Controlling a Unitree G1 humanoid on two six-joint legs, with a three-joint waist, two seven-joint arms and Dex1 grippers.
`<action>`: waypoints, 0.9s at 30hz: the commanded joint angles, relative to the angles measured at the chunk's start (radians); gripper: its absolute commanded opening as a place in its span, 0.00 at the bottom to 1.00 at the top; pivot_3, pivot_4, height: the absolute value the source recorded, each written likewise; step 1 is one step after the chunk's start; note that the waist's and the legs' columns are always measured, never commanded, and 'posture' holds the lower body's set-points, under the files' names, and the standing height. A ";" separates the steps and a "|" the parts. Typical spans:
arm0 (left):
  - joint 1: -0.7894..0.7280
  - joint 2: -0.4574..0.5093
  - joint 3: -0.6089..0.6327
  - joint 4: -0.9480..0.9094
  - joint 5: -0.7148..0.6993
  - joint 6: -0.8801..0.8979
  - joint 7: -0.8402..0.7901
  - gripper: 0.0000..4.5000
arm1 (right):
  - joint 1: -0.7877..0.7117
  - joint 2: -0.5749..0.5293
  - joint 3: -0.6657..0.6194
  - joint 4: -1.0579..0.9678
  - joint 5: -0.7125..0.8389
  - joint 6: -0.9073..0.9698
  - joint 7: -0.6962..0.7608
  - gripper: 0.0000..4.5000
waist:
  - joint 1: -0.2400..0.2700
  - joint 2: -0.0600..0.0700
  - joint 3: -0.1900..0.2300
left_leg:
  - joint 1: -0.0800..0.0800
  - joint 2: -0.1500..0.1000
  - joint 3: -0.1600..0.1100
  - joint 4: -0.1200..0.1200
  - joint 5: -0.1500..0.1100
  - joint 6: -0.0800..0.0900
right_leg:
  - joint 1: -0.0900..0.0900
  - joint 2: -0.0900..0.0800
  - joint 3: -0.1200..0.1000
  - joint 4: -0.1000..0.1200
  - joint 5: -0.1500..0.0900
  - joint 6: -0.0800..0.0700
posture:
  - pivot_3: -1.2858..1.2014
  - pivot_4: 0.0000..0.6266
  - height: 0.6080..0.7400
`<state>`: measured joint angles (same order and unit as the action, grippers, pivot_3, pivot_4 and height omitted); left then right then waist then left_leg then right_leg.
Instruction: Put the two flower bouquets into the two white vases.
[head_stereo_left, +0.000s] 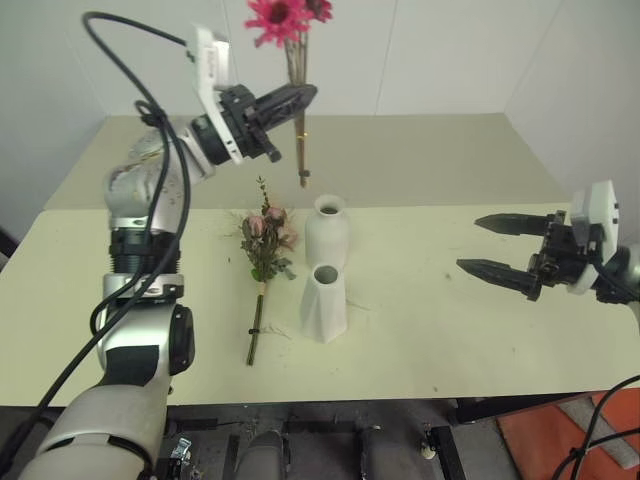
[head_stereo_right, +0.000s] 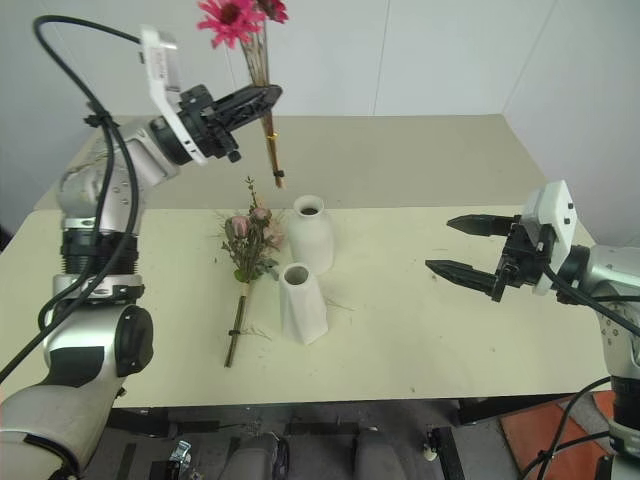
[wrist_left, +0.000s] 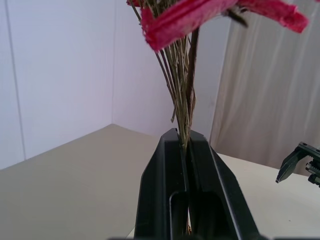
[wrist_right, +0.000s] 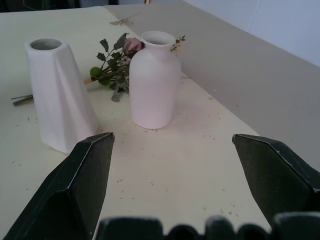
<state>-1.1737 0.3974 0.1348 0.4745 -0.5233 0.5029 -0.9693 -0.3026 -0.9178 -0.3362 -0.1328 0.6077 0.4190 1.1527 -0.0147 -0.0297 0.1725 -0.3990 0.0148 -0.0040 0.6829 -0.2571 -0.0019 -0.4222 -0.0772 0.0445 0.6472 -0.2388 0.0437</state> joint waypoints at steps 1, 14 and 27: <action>-0.056 -0.026 -0.018 0.045 0.025 -0.074 -0.039 0.00 | 0.017 -0.016 -0.061 -0.063 0.031 0.019 -0.029 1.00 | 0.000 0.000 0.000 | 0.000 0.000 0.000 0.000 0.000 0.000 | 0.000 0.000 0.000 0.000 0.000 0.000 | 0.52 0.24 1.00; -0.060 -0.113 -0.077 0.179 0.119 -0.220 -0.089 0.00 | 0.084 -0.018 -0.121 -0.140 0.073 0.064 -0.085 1.00 | 0.001 0.000 0.000 | 0.000 0.000 0.000 0.000 0.000 0.000 | 0.000 0.000 0.000 0.000 0.000 0.000 | 0.52 0.24 1.00; 0.018 -0.101 -0.100 0.129 0.161 -0.203 -0.098 0.00 | 0.091 -0.020 -0.129 -0.142 0.074 0.073 -0.085 1.00 | 0.001 0.000 0.000 | 0.000 0.000 0.000 0.000 0.000 0.000 | 0.000 0.000 0.000 0.000 0.000 0.000 | 0.52 0.24 1.00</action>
<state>-1.1491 0.2842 0.0365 0.6547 -0.3624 0.3061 -1.0623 -0.2084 -0.9185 -0.4202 -0.2544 0.6541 0.4901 1.0677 -0.0132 -0.0297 0.1725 -0.3990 0.0147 -0.0042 0.6834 -0.2574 -0.0014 -0.4219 -0.0770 0.0446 0.6469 -0.2389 0.0441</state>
